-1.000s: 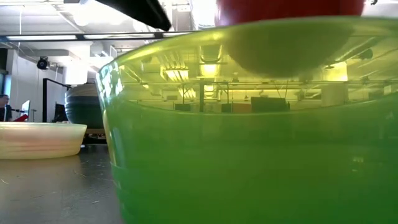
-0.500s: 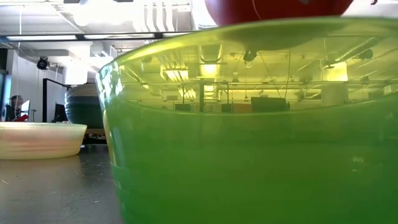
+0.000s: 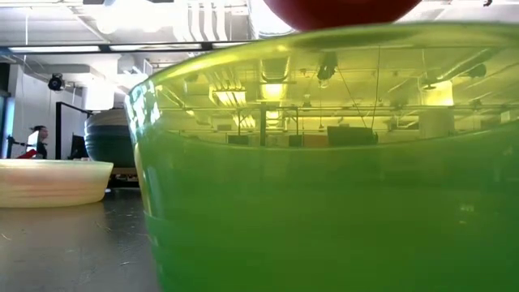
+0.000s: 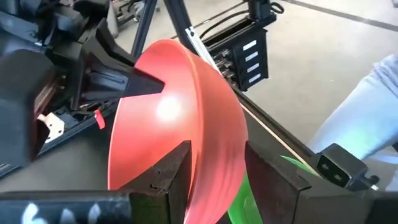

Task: Place and stack bowls onto a shelf
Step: Stack the orange bowl on the white bowl on the shelf

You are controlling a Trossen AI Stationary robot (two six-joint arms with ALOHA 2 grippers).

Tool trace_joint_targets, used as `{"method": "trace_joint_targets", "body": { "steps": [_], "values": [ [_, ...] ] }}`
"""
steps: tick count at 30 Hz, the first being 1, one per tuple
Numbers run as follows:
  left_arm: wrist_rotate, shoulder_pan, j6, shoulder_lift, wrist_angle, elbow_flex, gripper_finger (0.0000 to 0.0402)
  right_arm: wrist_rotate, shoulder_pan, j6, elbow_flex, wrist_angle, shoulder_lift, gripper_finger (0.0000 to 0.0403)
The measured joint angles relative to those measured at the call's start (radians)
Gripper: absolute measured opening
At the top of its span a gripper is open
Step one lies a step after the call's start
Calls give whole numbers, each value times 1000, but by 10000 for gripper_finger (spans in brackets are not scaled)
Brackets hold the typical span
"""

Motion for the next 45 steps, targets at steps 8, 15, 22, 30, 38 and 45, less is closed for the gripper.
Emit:
{"method": "trace_joint_targets", "body": {
  "steps": [8, 15, 22, 30, 38, 45],
  "values": [
    [86, 3, -9, 18, 53, 0, 131, -7, -2, -49, 0, -1, 1, 9],
    [138, 18, -40, 45, 95, 0, 129, -5, -2, -114, -1, 37, 1, 9],
    [212, 29, -45, 48, 105, 1, 65, -6, -3, -111, -2, 57, 3, 10],
    [316, 44, -67, 50, 83, 1, 10, -6, -5, -6, 4, 118, 3, 48],
    [284, 55, -75, 50, 68, 0, 1, 14, -3, 141, 65, 106, 3, 139],
    [279, 69, -82, 48, 38, -3, 1, 265, -3, 339, 121, 51, 2, 204]
  ]
}}
